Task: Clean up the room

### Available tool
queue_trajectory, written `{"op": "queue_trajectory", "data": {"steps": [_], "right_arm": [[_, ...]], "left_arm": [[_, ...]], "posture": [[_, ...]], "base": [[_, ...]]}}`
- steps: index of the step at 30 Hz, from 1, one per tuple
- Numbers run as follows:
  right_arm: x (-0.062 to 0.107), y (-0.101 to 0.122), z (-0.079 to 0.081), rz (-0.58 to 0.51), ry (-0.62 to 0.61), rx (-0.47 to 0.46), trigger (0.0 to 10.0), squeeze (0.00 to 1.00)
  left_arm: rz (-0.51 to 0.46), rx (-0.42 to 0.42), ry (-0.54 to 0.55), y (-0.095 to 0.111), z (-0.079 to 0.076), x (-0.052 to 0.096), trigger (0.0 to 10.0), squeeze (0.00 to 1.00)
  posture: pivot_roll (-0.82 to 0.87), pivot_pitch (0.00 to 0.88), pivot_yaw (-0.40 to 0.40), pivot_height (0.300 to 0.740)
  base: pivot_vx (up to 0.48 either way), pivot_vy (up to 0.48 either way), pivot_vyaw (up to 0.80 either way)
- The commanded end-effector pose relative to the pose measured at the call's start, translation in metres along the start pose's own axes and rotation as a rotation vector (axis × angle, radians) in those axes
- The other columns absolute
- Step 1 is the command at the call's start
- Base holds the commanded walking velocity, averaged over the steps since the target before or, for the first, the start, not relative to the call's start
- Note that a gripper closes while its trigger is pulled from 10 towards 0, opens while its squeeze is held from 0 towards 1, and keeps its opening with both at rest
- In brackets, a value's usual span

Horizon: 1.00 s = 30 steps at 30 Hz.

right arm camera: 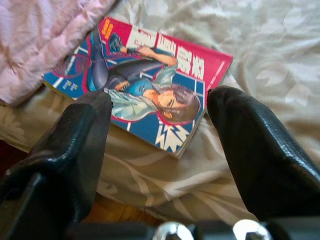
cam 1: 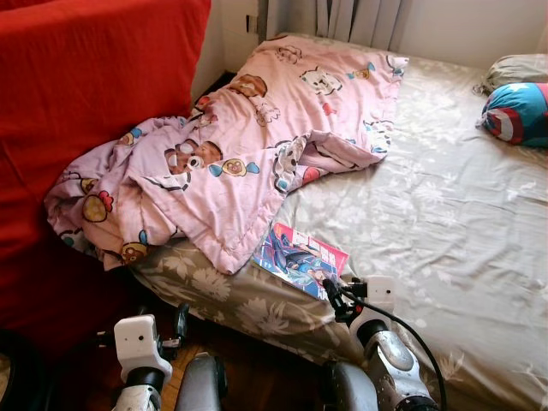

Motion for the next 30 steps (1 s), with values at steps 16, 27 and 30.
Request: {"op": "queue_trajectory", "data": {"steps": [16,27,30], "right_arm": [[-0.019,0.019,-0.002,0.045,-0.051,-0.110,10.0,0.00],[-0.031,0.034,0.009,0.020,-0.062,-0.305,10.0,0.00],[-0.033,0.040,0.010,-0.020,-0.066,-0.377,10.0,1.00]], "left_arm": [[0.027,-0.062,-0.063,0.016,-0.010,0.038,10.0,0.00],[0.079,-0.113,-0.086,0.022,-0.005,0.068,10.0,0.00],[0.095,-0.128,-0.091,0.024,-0.001,0.075,10.0,0.00]], "posture": [[0.22,0.362,-0.021,0.589],[0.28,0.414,0.017,0.589],[0.29,0.430,0.031,0.589]], "base": [[0.000,0.000,0.00],[0.000,0.000,0.00],[0.000,0.000,0.00]]}}
Point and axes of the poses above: a point about 5 cm out from each wrist's last joint towards the gripper, its own x axis pointing back from the gripper into the wrist, its own y axis along the axis of the wrist's last joint, z = x × y, the point moved 3 cm from there along -x, pointing out of the wrist towards the gripper, and after that the axes turned 8 degrees about -x, right-handed, at the moved point
